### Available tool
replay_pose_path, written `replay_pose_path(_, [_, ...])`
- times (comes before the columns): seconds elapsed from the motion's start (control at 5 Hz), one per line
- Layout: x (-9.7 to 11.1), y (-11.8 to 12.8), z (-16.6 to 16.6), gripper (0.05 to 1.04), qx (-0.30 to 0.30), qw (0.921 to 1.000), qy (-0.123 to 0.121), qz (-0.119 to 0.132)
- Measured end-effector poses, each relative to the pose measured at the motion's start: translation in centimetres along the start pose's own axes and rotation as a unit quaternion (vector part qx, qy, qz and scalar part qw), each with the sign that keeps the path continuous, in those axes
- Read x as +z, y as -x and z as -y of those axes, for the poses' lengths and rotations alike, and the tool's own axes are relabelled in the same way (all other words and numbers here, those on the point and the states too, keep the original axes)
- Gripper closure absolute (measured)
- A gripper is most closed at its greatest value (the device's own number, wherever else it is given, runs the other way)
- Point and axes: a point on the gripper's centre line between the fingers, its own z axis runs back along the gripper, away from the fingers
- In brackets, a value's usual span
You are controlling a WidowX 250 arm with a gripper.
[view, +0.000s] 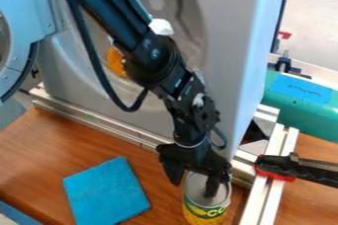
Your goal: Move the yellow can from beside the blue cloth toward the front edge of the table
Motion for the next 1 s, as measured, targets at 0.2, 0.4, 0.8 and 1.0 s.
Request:
replay_pose_path(0.2, [0.1,0.9,-0.5,0.083,0.009,0.9993,-0.021,-0.029])
replay_pose_path(0.4, [0.5,3.6,-1.1,0.083,-0.014,0.9926,-0.038,-0.115])
replay_pose_path(0.8, [0.3,7.4,-1.4,0.082,-0.006,0.9829,-0.008,-0.184])
replay_pose_path(1.0, [0.2,8.1,-1.4,0.082,-0.006,0.9807,-0.002,-0.196])
